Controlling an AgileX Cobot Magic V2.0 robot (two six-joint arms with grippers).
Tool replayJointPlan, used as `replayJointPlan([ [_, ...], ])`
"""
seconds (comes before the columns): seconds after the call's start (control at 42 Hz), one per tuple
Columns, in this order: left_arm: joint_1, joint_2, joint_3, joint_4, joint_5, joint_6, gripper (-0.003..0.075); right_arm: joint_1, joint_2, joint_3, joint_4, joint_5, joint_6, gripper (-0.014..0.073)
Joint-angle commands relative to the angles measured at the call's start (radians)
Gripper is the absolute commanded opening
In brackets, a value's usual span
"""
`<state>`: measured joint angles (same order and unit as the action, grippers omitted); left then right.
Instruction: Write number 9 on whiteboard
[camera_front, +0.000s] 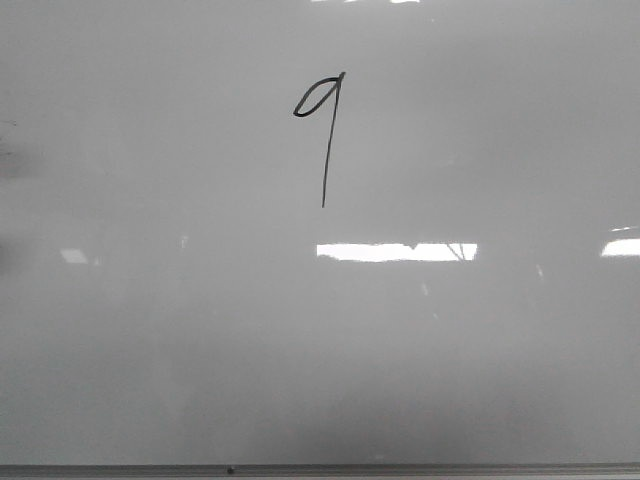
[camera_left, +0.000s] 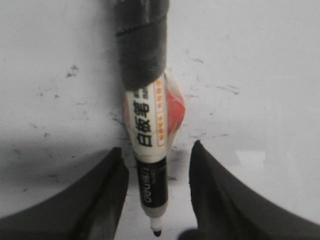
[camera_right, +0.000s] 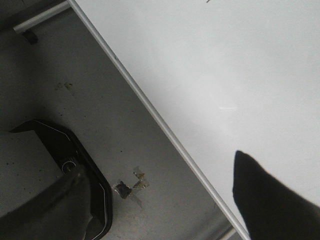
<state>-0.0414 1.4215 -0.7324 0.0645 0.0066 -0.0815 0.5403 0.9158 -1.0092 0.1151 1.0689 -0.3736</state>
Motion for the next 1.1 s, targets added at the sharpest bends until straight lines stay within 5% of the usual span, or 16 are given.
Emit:
replayJointPlan([
  [0.0, 0.002, -0.047, -0.062, -0.002, 0.031, -0.002, 0.0307, -0.005, -0.027, -0.034, -0.058, -0.021, 0.062, 0.0602],
  [0.286, -0.001, -0.178, -0.186, 0.001, 0.392, -0.001, 0.0306, -0.005, -0.157, -0.024, -0.180, 0.027, 0.404, 0.0602],
  [0.762, -0.343, -0.619, -0.198, -0.006, 0.753, 0.053, 0.0304, -0.005, -0.410, 0.100, -0.212, 0.016, 0.484, 0.0602],
  [1.071, -0.487, -0.771, -0.130, -0.007, 0.776, 0.053, 0.0304, -0.005, -0.449, 0.155, -0.213, 0.013, 0.481, 0.0595],
])
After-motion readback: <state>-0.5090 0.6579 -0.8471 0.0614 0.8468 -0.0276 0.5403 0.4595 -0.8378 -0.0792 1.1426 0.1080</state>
